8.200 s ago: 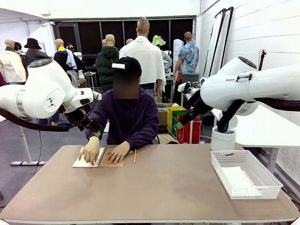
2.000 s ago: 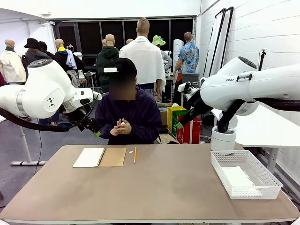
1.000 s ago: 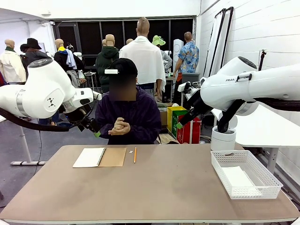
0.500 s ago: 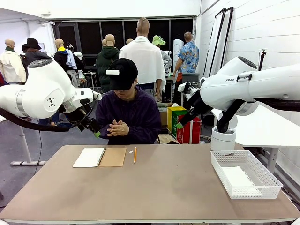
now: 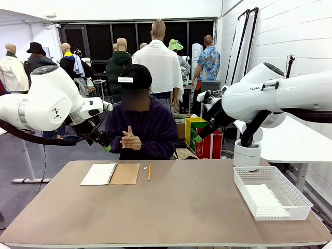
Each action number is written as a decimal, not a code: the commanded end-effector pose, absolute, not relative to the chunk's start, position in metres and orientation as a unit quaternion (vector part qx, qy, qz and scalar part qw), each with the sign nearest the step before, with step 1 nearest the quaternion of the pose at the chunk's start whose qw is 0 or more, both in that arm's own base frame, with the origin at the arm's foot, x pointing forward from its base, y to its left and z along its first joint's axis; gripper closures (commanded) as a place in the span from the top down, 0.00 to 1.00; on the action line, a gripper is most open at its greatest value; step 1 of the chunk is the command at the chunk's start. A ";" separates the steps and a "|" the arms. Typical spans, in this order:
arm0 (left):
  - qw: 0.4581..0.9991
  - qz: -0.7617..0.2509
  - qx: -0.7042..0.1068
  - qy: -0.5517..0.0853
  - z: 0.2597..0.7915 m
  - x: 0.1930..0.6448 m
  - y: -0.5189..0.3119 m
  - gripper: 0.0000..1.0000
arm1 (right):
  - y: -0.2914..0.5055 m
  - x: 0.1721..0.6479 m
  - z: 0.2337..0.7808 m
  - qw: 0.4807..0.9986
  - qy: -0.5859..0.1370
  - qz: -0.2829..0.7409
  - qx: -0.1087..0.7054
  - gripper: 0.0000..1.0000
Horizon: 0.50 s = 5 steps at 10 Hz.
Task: Sort the paper based on its condition.
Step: If a person hands you a paper, place it in the Organizing basket , and if it's crumpled, put it in the Trash can.
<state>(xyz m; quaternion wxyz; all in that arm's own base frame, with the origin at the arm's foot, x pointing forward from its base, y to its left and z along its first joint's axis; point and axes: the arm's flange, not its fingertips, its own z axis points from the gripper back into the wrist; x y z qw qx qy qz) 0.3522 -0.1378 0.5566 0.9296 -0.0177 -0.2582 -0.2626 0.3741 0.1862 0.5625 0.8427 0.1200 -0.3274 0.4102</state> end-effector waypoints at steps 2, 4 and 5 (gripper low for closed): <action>0.929 -0.262 -0.023 -0.259 0.558 0.352 -0.137 1.00 | 0.186 0.374 0.562 0.843 -0.328 0.409 0.117 1.00; 0.929 -0.262 -0.023 -0.259 0.558 0.352 -0.137 1.00 | 0.186 0.374 0.562 0.843 -0.328 0.409 0.117 1.00; 0.929 -0.262 -0.023 -0.259 0.558 0.352 -0.137 1.00 | 0.186 0.374 0.562 0.843 -0.328 0.409 0.117 1.00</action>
